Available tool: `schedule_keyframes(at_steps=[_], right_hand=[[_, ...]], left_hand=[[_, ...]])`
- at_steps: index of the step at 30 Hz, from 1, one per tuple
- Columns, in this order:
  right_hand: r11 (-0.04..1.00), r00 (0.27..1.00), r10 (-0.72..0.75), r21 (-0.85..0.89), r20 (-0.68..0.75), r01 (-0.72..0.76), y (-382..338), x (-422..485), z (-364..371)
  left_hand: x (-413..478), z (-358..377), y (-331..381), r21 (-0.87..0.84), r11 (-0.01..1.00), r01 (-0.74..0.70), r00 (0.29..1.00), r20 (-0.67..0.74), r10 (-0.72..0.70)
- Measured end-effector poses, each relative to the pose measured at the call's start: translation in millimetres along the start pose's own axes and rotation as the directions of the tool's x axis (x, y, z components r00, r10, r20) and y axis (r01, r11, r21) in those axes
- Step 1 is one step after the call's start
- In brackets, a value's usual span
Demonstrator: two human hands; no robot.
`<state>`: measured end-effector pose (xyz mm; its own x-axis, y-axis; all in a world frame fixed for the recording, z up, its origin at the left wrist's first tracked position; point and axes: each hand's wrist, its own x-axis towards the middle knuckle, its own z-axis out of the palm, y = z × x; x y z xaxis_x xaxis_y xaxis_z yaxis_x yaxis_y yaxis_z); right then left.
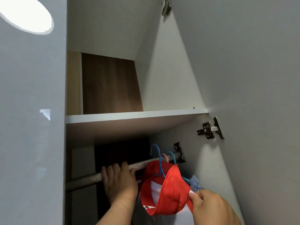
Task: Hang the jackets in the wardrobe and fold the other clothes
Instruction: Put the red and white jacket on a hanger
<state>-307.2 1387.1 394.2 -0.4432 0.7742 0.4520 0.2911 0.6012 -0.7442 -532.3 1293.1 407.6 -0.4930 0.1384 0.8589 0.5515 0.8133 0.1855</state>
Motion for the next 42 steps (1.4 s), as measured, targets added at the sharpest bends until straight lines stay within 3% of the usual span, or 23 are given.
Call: schedule_keyframes(at_steps=[3,8,10,13,14,17,19,21,22,24,26,31,38,42], right_hand=[[0.959,0.995,0.093,-0.263,-0.047,-0.102,11,0,27],[0.972,0.974,-0.013,-0.23,-0.227,-0.04,20,-13,62],[0.976,0.984,0.019,-0.21,-0.176,-0.056,14,-8,64],[0.994,0.997,-0.057,0.096,0.052,0.052,4,2,65],[0.993,0.997,-0.072,0.091,0.022,0.069,6,2,68],[0.975,0.995,-0.002,-0.219,-0.099,-0.02,21,-11,69],[0.981,0.988,0.085,-0.163,-0.127,-0.105,25,-2,71],[0.991,0.992,0.127,-0.037,-0.013,-0.127,24,7,70],[0.988,0.99,0.138,-0.069,-0.008,-0.138,21,7,66],[0.974,0.99,0.065,-0.208,-0.125,-0.091,25,7,63],[0.958,0.99,0.054,-0.273,-0.128,-0.087,33,2,64],[0.962,0.952,0.002,-0.259,-0.305,-0.085,45,-3,79],[0.967,0.968,-0.09,-0.255,-0.236,0.027,39,-15,66],[0.977,0.925,-0.18,-0.167,-0.334,0.13,40,-35,60]], left_hand=[[0,0,1,-0.02,0.999,0.034,0.999,-0.003,-0.034],[2,1,0,-0.012,0.999,0.03,1.0,-0.007,-0.03],[2,2,0,-0.011,1.0,0.025,1.0,-0.006,-0.025],[2,1,1,-0.014,1.0,0.027,1.0,-0.003,-0.027],[1,1,1,-0.012,1.0,0.027,1.0,-0.001,-0.027],[1,1,2,-0.016,1.0,0.023,1.0,0.002,-0.023],[1,1,2,-0.02,1.0,0.019,1.0,0.003,-0.019],[1,1,1,-0.018,1.0,0.015,1.0,0.005,-0.014],[1,0,1,-0.019,1.0,0.013,1.0,0.007,-0.013],[0,0,1,-0.022,1.0,0.014,1.0,0.01,-0.014],[-1,0,1,-0.021,1.0,0.01,1.0,0.013,-0.009],[0,-2,0,-0.002,1.0,-0.005,1.0,0.023,0.005],[-2,-5,-1,0.016,0.999,-0.044,0.997,0.071,0.043],[-14,-13,5,-0.039,0.999,-0.027,0.98,0.198,0.035]])
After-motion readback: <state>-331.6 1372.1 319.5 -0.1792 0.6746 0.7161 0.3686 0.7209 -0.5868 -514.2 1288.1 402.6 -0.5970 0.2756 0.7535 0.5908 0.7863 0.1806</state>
